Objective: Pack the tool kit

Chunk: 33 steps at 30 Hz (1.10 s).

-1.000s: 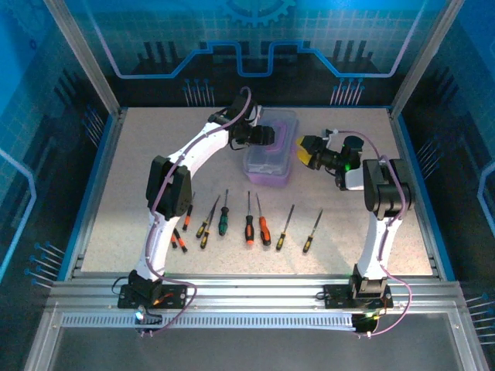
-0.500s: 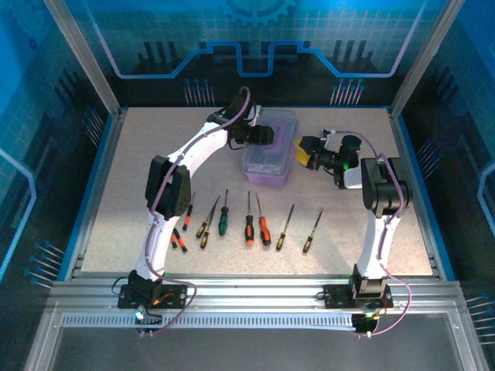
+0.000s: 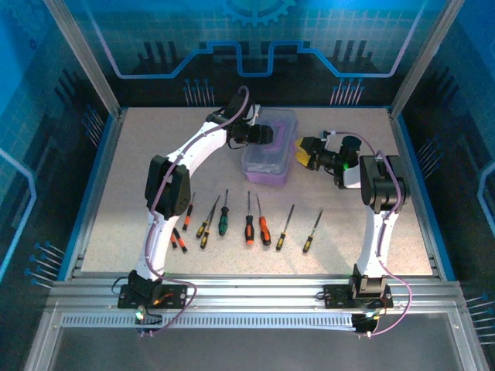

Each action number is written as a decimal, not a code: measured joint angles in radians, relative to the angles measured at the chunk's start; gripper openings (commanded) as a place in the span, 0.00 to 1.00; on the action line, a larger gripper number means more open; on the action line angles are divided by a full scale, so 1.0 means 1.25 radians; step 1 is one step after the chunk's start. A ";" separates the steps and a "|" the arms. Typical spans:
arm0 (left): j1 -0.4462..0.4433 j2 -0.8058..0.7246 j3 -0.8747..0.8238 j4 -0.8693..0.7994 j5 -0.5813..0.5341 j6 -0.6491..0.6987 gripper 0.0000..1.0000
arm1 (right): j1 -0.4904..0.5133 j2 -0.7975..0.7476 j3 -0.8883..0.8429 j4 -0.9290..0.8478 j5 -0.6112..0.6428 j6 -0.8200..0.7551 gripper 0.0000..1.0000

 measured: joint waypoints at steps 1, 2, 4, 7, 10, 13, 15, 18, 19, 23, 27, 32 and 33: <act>0.000 0.000 0.000 0.000 0.000 0.000 0.41 | 0.001 0.005 0.000 0.003 0.000 0.003 0.74; 0.000 0.000 0.000 0.000 0.001 0.000 0.41 | 0.002 0.008 0.000 0.005 0.000 0.008 0.74; 0.000 0.000 0.000 0.000 0.002 0.000 0.41 | 0.004 0.011 0.000 0.013 0.000 0.018 0.74; 0.000 0.000 0.001 0.000 0.002 0.000 0.41 | 0.009 0.014 0.000 0.044 0.000 0.044 0.74; 0.000 0.001 0.001 -0.001 0.002 0.000 0.41 | 0.014 0.019 0.002 0.086 -0.003 0.083 0.73; 0.002 0.001 0.001 -0.001 0.006 0.000 0.41 | 0.015 0.032 0.002 0.122 -0.003 0.117 0.72; 0.002 0.001 0.001 -0.001 0.007 0.000 0.40 | 0.018 0.034 0.002 0.131 -0.002 0.126 0.72; 0.002 0.001 0.002 -0.002 0.008 0.000 0.40 | 0.019 0.038 0.002 0.140 -0.002 0.137 0.71; 0.002 0.002 0.003 -0.002 0.007 0.000 0.40 | 0.019 0.045 0.002 0.157 -0.002 0.150 0.70; -0.002 0.010 0.020 -0.017 -0.002 0.006 0.40 | 0.019 0.066 0.005 0.210 -0.002 0.197 0.69; -0.008 0.013 0.027 -0.026 -0.017 0.006 0.38 | 0.018 0.066 0.005 0.214 0.000 0.225 0.69; -0.013 0.017 0.036 -0.034 -0.039 0.004 0.37 | 0.014 0.066 0.008 0.209 0.004 0.245 0.68; -0.015 0.018 0.040 -0.038 -0.045 0.002 0.37 | 0.013 0.065 0.008 0.207 0.005 0.248 0.67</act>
